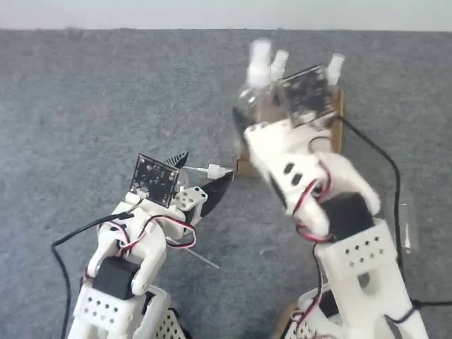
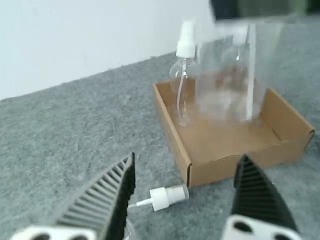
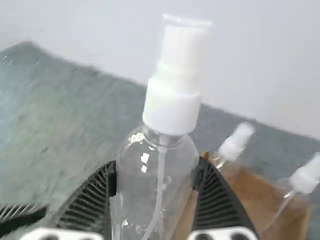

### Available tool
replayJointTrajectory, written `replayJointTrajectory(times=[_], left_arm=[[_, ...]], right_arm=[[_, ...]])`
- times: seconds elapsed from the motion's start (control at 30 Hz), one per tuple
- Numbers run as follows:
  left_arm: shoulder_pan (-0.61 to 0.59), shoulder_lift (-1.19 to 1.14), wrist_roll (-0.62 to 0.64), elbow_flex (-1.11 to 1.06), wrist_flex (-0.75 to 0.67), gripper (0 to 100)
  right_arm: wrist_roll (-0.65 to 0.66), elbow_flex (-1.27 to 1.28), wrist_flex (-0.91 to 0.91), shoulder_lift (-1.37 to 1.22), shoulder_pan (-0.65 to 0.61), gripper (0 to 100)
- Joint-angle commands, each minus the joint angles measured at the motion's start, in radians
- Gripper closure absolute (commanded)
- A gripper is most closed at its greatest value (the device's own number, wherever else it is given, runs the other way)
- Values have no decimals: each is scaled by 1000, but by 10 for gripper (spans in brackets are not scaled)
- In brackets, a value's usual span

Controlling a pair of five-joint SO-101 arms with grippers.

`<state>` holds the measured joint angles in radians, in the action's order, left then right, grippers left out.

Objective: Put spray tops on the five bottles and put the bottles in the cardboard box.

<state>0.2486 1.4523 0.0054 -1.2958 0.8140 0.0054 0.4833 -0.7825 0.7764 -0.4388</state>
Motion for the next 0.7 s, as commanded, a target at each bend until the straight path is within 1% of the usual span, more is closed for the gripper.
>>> replayJointTrajectory(times=[0.0,0.13,0.27,0.4,0.67], left_arm=[[-6,21,-9,-5,-6,751],[-68,21,-9,-50,-18,760],[-144,21,-9,-71,-61,760],[-147,21,-9,-76,-64,760],[-150,21,-9,-76,-66,760]], right_arm=[[-5,23,151,-111,67,993],[-12,109,389,-242,134,993],[-6,242,654,-335,156,993],[-6,359,903,-414,170,993],[-5,374,1158,-645,176,993]])
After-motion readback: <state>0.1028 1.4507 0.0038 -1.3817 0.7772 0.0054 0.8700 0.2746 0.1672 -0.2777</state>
